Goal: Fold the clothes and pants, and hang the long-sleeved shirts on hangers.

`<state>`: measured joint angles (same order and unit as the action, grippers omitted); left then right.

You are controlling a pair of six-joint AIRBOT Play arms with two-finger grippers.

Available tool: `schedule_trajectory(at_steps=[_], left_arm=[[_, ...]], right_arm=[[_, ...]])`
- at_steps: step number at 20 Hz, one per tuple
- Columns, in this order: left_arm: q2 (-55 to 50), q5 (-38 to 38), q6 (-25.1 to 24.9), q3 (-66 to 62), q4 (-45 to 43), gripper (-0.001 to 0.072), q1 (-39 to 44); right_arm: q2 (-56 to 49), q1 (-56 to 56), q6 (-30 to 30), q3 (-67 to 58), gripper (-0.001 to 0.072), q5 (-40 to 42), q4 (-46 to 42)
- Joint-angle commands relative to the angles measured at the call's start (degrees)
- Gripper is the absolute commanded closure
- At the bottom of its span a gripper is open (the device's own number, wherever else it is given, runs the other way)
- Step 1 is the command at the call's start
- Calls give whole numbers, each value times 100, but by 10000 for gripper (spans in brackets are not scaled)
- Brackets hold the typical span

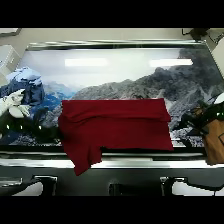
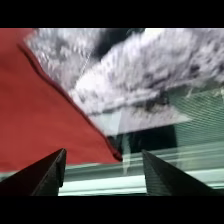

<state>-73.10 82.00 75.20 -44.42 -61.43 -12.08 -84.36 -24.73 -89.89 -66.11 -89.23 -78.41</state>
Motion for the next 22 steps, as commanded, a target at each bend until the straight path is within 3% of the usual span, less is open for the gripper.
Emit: schedule_trajectory(at_steps=[1, 6, 9, 11, 19, 22], left_arm=[[605, -577, -546, 1580, 741, 118, -33], [496, -1209, -555, 1989, 1198, 124, 184], [398, -1672, -210, 1989, 1196, 353, 503], [396, -1674, -214, 1987, 1193, 681, 605], [562, -1447, -343, 1982, 1088, 681, 605], [662, -1432, -341, 1884, 1086, 681, 605]], right_arm=[[221, -72, 129, 638, 159, 195, 208], [223, -70, 131, 643, 167, 149, 503], [223, -70, 170, 649, 166, 59, 507], [223, -70, 173, 785, 163, 83, 485], [221, -70, 533, 1902, 148, 1235, 988], [136, -70, 531, 2002, 149, 1244, 986]])
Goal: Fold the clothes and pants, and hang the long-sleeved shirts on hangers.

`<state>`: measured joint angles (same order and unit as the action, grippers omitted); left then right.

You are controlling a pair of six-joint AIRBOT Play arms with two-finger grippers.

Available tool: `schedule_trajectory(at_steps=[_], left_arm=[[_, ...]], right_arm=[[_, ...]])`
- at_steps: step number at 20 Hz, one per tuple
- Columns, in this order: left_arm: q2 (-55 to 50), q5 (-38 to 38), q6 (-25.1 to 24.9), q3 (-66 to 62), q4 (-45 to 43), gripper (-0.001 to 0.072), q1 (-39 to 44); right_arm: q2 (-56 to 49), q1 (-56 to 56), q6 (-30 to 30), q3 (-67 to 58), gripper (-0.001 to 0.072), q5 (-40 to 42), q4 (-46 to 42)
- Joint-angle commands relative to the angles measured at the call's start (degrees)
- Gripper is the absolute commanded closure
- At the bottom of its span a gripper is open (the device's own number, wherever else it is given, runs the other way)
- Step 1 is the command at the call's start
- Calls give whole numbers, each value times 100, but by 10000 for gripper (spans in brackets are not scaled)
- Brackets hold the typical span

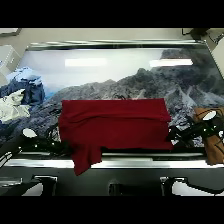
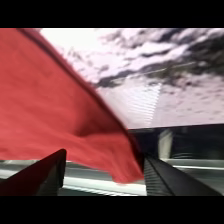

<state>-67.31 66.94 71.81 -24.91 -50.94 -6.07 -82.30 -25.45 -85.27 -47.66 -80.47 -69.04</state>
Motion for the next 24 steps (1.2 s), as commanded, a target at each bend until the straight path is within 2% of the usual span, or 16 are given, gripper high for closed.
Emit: schedule_trajectory(at_steps=[1, 2, 4, 5, 8, 10, 13, 17, 20, 24], left_arm=[[96, 79, 0, -122, 39, 681, 4], [103, 98, 0, -195, 37, 681, 2], [109, 179, -4, -442, 17, 681, -44], [111, 256, -4, -662, -37, 681, -116], [85, 282, 2, -1547, -243, 683, -378], [-175, 79, 57, -2302, -262, 683, -455], [-1034, 227, 175, -3609, -240, 682, -389], [-2365, 363, 437, -5425, -240, 682, -170], [-3287, 398, 691, -6358, -243, 682, 42], [-4072, 540, 994, -6551, -236, 681, 201]], right_arm=[[-127, 2, 72, 162, 164, 267, 50], [-153, 2, 109, 162, 253, 168, 79], [-131, 2, 328, 122, 571, -83, 133], [-111, 2, 376, 15, 676, -225, 133], [-20, 63, 518, -649, 678, -365, 396], [-72, 444, 402, -1296, 678, -125, 341], [-538, 988, -195, -2439, 678, 553, 96], [-1552, 1147, -715, -3877, 677, 704, 114], [-2046, 1147, -887, -4214, 676, 881, 269], [-2441, 1147, -929, -4214, 670, 929, 734]])
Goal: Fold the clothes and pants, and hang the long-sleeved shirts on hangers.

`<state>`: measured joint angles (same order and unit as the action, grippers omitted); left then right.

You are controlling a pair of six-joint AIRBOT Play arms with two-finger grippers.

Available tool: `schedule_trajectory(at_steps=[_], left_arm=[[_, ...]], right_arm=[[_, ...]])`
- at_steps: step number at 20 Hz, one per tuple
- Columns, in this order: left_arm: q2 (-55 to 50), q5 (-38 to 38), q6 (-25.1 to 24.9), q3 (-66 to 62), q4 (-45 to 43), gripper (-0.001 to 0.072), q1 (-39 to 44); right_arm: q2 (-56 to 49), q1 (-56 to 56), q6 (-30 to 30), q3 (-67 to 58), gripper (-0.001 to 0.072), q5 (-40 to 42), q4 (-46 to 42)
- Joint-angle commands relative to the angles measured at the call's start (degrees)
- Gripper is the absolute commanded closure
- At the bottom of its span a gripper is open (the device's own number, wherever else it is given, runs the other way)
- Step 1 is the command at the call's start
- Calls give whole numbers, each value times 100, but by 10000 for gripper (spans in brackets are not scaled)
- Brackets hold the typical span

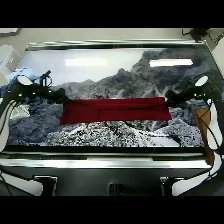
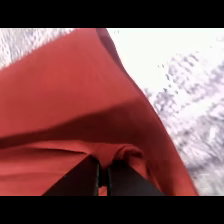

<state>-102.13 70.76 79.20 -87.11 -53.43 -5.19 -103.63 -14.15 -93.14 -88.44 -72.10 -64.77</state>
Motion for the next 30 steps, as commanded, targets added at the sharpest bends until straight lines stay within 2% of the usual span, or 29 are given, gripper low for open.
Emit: schedule_trajectory(at_steps=[1, 2, 3, 4, 5, 8, 11, 14, 15, 16, 17, 18, 19, 20, 22, 23, 25, 30], left_arm=[[-669, 258, 249, -330, 13, 678, 111], [-682, 348, 251, -330, 7, 591, 66], [-662, 496, 256, -369, 2, 351, -24], [-634, 732, 358, -466, -2, 175, -170], [-590, 986, 457, -577, 20, 173, -341], [-192, 1196, 483, -645, 98, 180, -640], [280, 1193, 479, -645, 101, 180, -608], [651, 1165, 372, -645, 140, 181, -380], [732, 1117, 348, -645, 151, 181, -256], [782, 1069, 350, -645, 160, 181, -127], [793, 1043, 350, -645, 162, 181, 26], [785, 1014, 348, -643, 157, 181, 184], [761, 916, 332, -643, 160, 183, 372], [719, 756, 332, -640, 160, 222, 584], [603, 282, 328, -595, 160, 547, 1093], [514, -114, 328, -531, 160, 615, 1432], [219, -852, 343, -417, 166, 658, 2149], [-732, -1550, 1338, -417, 184, 661, 3303]], right_arm=[[-313, 17, -184, -136, 641, 94, 304], [-289, -20, -192, -179, 556, 48, 302], [-267, -116, -195, -291, 322, -109, 299], [-260, -273, -103, -422, 104, -330, 282], [-256, -485, -48, -487, 57, -542, 275], [-407, -785, 190, -485, 9, -870, 262], [-678, -627, 448, -485, 9, -920, 407], [-901, -402, 448, -487, 36, -874, 656], [-922, -310, 448, -485, 104, -809, 645], [-918, -221, 448, -487, 192, -739, 649], [-896, -157, 450, -490, 318, -752, 682], [-841, -111, 490, -501, 544, -844, 763], [-748, -111, 562, -514, 675, -953, 903], [-577, -111, 758, -518, 677, -1019, 1128], [-83, -66, 944, -518, 678, -1058, 1445], [188, 4, 946, -518, 678, -1075, 1572], [804, 293, 942, -518, 678, -1178, 1679], [2216, 949, 411, -516, 678, -1340, 1672]])
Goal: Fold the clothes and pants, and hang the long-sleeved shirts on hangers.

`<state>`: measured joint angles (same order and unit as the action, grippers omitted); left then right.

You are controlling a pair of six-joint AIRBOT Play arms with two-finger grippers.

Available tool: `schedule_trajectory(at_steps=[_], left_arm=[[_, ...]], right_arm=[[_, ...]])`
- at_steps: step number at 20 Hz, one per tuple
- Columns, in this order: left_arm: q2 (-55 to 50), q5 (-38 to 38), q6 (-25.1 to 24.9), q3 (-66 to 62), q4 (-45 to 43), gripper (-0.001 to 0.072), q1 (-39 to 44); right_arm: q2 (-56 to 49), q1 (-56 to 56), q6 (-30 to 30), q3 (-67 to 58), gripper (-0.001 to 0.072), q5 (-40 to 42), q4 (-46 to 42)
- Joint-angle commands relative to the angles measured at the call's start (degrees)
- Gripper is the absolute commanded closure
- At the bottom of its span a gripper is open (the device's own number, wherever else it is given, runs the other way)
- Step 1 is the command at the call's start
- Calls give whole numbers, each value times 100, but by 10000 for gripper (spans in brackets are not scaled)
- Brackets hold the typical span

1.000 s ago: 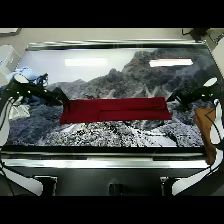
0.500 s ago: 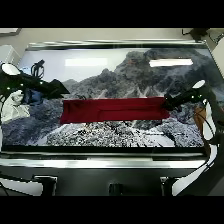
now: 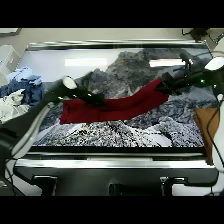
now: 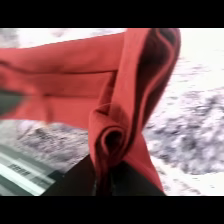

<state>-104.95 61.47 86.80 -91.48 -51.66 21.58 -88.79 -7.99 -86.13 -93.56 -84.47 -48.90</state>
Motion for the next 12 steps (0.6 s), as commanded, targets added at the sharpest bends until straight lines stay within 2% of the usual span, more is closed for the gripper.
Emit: schedule_trajectory(at_steps=[1, 3, 7, 10, 12], left_arm=[[-577, -892, 848, 20, 92, 662, 791], [-796, -1659, 1189, 15, 702, 680, 1145], [-1150, -2988, 1178, -55, 2920, 681, 2081], [-1491, -3471, 1134, -407, 4100, 680, 2673], [-1631, -3539, 809, -645, 4380, 680, 2765]], right_arm=[[938, 472, -431, -4, 677, -136, 85], [1204, 776, -739, -4, 677, -225, 83], [1515, 1189, -1163, -4, 677, -175, 81], [1556, 1187, -1366, -4, 677, -63, 7], [1550, 1187, -1377, 0, 677, 52, -160]])
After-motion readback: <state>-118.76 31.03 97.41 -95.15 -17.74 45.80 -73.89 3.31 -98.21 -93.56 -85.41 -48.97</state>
